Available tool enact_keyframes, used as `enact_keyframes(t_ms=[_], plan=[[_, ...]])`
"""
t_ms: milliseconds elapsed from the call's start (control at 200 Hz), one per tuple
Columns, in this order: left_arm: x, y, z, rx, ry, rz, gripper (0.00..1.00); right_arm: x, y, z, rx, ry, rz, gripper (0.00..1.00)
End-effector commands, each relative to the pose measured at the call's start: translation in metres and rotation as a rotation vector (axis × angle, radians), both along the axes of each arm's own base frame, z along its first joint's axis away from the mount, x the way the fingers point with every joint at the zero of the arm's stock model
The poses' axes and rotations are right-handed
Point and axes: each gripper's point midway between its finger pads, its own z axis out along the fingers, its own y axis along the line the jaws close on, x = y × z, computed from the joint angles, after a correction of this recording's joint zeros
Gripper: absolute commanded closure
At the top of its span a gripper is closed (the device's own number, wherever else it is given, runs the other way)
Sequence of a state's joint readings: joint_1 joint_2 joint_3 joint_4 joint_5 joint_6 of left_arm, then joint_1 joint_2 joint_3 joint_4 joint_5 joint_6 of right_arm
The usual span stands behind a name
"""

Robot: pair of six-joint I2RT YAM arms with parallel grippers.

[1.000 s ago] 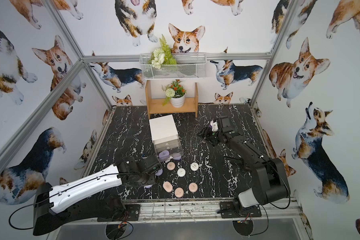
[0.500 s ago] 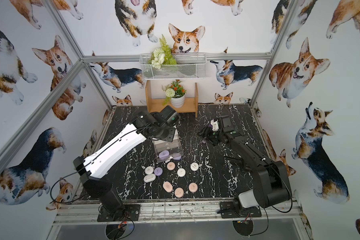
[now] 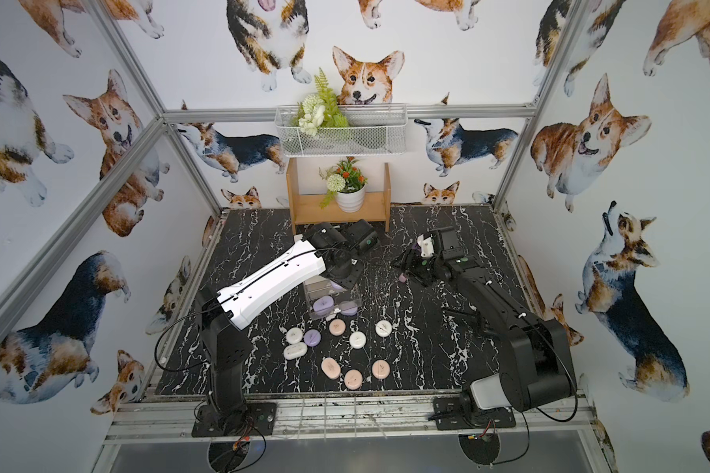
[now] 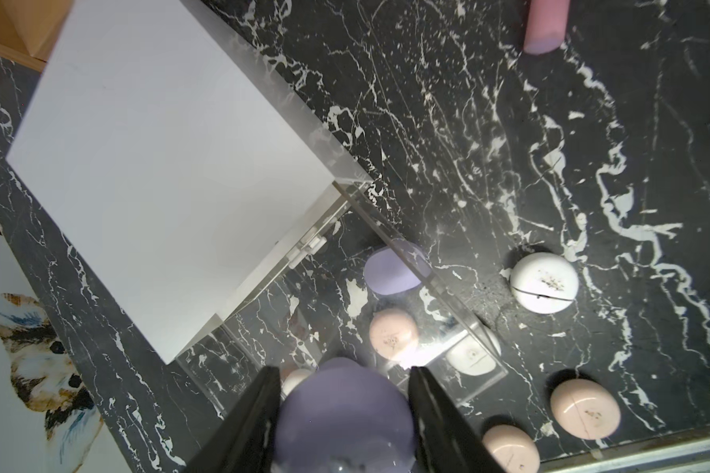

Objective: Put the bluetooth earphones in the drawer according to color
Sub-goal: Place the bluetooth earphone in the drawer.

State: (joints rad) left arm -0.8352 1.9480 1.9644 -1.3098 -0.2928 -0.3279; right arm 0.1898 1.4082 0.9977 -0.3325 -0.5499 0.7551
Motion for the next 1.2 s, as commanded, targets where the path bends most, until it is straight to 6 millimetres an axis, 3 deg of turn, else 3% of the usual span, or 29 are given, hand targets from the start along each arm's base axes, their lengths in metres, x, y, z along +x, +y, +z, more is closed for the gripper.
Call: enact_keyframes(t_ms=[0, 541, 731, 916, 1106, 1196], plan=[[-0.004, 0.004, -0.012, 0.036, 0.033, -0.009, 0.6, -0.001, 0.001, -0.002, 0.002, 0.001, 0.013, 0.36], [0.022, 0.0, -0.046, 0.058, 0.073, 0.014, 0.57, 0.003, 0.0, -0.001, 0.005, -0.003, 0.013, 0.36], [0.025, -0.001, -0.047, 0.056, 0.074, 0.016, 0.48, 0.003, -0.001, -0.002, -0.001, -0.003, 0.016, 0.35], [0.026, 0.003, -0.043, 0.048, 0.069, 0.026, 0.46, 0.004, -0.001, 0.0, -0.002, -0.006, 0.016, 0.33], [0.025, 0.004, -0.041, 0.04, 0.07, 0.029, 0.41, 0.004, -0.001, 0.017, -0.002, -0.038, 0.017, 0.3], [0.025, 0.004, -0.038, 0.033, 0.067, 0.032, 0.34, 0.004, -0.002, 0.022, -0.003, -0.048, 0.018, 0.3]])
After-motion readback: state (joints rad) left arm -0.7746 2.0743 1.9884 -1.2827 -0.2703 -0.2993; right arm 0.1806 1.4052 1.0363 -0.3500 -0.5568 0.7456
